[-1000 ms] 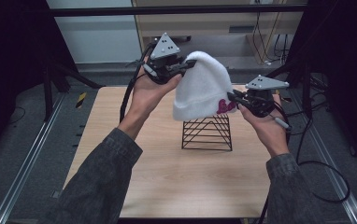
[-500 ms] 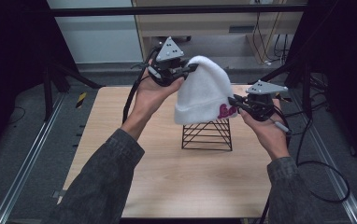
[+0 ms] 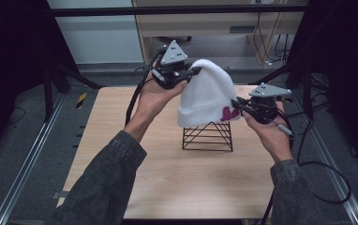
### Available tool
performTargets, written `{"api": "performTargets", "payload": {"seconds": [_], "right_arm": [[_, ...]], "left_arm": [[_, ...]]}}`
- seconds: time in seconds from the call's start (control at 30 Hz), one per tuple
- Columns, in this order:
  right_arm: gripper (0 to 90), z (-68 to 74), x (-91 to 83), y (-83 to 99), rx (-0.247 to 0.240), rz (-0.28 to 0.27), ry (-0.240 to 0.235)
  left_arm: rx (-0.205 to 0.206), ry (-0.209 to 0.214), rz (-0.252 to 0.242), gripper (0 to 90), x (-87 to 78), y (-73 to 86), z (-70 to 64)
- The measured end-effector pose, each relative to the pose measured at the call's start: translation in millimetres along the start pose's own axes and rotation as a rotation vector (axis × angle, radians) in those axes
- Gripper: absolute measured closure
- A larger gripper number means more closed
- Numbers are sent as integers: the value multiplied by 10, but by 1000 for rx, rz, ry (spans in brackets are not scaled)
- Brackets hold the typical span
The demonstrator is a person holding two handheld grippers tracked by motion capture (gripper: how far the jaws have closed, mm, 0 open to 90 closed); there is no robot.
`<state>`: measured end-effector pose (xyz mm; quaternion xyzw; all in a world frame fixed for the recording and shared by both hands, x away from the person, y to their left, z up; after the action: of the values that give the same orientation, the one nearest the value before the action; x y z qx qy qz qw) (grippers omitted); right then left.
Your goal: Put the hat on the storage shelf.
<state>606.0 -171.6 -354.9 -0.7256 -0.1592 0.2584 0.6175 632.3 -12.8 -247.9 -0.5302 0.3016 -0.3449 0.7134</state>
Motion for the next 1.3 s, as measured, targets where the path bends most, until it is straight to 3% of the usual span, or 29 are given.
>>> {"api": "performTargets", "payload": {"seconds": [0.4, 0.6, 0.97, 1.3], "right_arm": [[800, -48, -52, 85, 7, 5, 13], [798, -61, -104, 213, 30, 6, 16], [793, -11, -64, 354, 38, 16, 13], [788, 73, -5, 383, 42, 10, -4]], "left_arm": [[9, 5, 15, 794, 82, 40, -56], [15, 20, 27, 794, 143, 108, -126], [17, 15, 57, 794, 161, 228, -105], [-5, -9, 59, 794, 106, 351, 8]]}}
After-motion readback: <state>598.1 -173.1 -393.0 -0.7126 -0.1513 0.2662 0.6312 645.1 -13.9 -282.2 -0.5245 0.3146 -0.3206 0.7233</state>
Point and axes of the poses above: each handheld gripper's, and its own axes: x roughly forward along the jaws, y roughly out of its underside, z roughly to its left, the point moved 10 cm from there along x, roughly forward along the jaws, and after that the axes turned 14 degrees about -z, right-handed, at the moved point
